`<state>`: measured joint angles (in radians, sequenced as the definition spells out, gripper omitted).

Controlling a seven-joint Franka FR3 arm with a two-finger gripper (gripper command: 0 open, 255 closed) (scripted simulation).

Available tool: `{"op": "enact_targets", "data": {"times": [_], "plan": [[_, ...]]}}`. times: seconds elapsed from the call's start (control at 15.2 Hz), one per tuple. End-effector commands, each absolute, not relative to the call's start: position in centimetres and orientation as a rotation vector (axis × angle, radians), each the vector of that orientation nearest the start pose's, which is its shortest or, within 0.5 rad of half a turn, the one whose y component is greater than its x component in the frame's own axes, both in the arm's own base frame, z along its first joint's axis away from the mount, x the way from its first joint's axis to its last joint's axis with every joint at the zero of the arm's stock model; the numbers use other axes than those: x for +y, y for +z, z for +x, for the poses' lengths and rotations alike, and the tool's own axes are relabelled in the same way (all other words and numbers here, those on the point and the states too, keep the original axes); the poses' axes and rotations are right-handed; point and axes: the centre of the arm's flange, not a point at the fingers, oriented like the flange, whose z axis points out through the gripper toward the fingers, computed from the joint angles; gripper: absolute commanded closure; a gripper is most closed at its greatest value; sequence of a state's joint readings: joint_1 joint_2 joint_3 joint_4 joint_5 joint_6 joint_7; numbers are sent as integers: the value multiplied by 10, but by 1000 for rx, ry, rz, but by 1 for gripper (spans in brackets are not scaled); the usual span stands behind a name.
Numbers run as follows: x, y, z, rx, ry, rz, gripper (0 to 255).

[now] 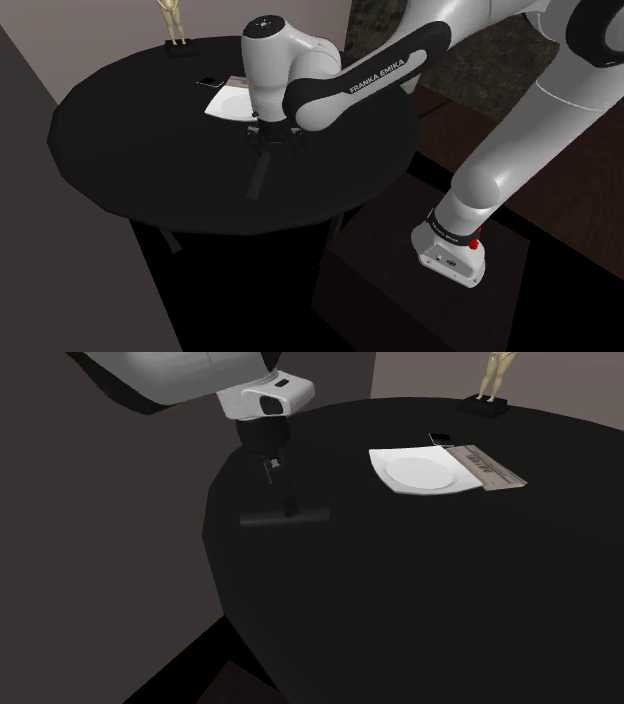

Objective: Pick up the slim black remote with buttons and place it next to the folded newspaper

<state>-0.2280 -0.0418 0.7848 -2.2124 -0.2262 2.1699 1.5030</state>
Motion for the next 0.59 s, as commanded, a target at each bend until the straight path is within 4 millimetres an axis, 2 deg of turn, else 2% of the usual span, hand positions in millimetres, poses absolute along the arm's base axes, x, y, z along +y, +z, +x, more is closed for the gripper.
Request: {"op": "enact_targets", "data": {"times": [0.0, 0.26, 0.53], "plan": [[286, 376, 466, 1372, -297, -2949, 0], [312, 347, 499, 1496, -304, -2896, 0], [307, 327, 501, 1496, -304, -2896, 0]]}}
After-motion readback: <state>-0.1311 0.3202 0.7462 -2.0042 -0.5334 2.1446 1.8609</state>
